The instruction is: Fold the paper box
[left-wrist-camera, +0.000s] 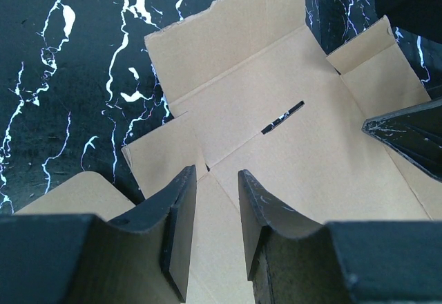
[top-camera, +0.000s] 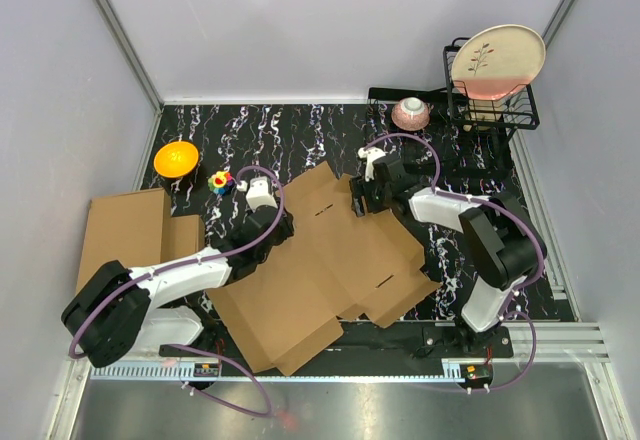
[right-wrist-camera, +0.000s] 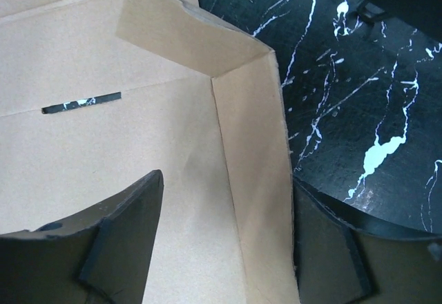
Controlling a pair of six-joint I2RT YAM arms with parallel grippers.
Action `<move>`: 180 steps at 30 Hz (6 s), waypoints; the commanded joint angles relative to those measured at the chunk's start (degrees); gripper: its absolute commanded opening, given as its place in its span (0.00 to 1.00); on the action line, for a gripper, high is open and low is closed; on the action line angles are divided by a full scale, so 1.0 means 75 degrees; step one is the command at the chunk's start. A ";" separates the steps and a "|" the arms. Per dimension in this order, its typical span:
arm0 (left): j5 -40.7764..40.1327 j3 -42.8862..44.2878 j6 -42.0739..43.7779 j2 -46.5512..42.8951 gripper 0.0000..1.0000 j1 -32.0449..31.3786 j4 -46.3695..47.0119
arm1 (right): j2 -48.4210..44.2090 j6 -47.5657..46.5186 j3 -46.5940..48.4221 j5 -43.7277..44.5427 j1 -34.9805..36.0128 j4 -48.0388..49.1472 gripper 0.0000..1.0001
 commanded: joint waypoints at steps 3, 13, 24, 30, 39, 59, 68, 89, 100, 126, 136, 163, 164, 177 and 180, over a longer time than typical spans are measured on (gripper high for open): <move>-0.0006 -0.0064 0.0030 -0.0151 0.33 -0.0052 0.0350 | -0.0036 0.0160 -0.0060 -0.0324 -0.0104 0.0351 0.68; 0.0029 -0.0029 -0.0041 -0.0069 0.33 -0.0076 0.0385 | -0.0212 0.0043 -0.0153 -0.0265 -0.0104 0.0375 0.45; -0.0018 -0.0041 -0.0052 -0.0152 0.33 -0.0099 0.0373 | -0.0224 0.0054 0.0057 -0.0066 -0.0151 0.0492 0.44; -0.0018 -0.0041 -0.0064 -0.0152 0.33 -0.0099 0.0338 | -0.0037 0.0101 0.0245 -0.0113 -0.0174 0.0562 0.40; -0.0053 -0.0018 -0.0052 -0.0198 0.33 -0.0123 0.0326 | 0.0210 -0.0062 0.0713 -0.0101 -0.0174 0.0493 0.17; -0.1261 0.2666 0.0756 -0.0105 0.38 0.0544 -0.2205 | -0.2261 -0.4327 -0.0540 0.3250 0.1642 0.0445 0.00; 0.1293 0.1588 0.0674 -0.0059 0.69 0.2139 0.0418 | -0.3304 -0.5465 -0.0786 0.2818 0.1876 -0.0070 0.00; 0.3275 -0.0686 0.1353 0.0657 0.62 0.1731 0.6197 | -0.3259 -0.6906 -0.1618 0.4504 0.2884 0.1920 0.00; 0.2549 -0.0568 0.2220 0.1196 0.59 0.1108 0.5636 | -0.3083 -0.7446 -0.2051 0.5511 0.3540 0.2788 0.00; 0.1916 -0.1083 0.2257 0.0599 0.08 0.0182 0.5856 | -0.2369 -0.8101 -0.2579 0.6812 0.4197 0.4791 0.00; 0.0758 -0.1739 0.2022 0.0411 0.03 -0.0322 0.6255 | -0.2075 -0.8957 -0.2931 0.7328 0.4525 0.6128 0.00; -0.0544 -0.2361 0.2245 0.2275 0.17 -0.0709 1.0545 | -0.0610 -1.2532 -0.3013 0.8547 0.5052 1.1320 0.00; -0.0650 -0.2512 0.2163 0.2158 0.33 -0.0709 1.0487 | -0.0645 -1.2474 -0.3071 0.8582 0.5052 1.1320 0.00; -0.0855 -0.3497 -0.0134 -0.1688 0.65 -0.0791 0.6194 | -0.0822 -1.1817 -0.3200 0.8629 0.5052 1.1004 0.00; 0.0420 -0.3242 0.0076 -0.0904 0.57 -0.0791 0.6865 | -0.0798 -1.1536 -0.3212 0.8653 0.5052 1.0853 0.00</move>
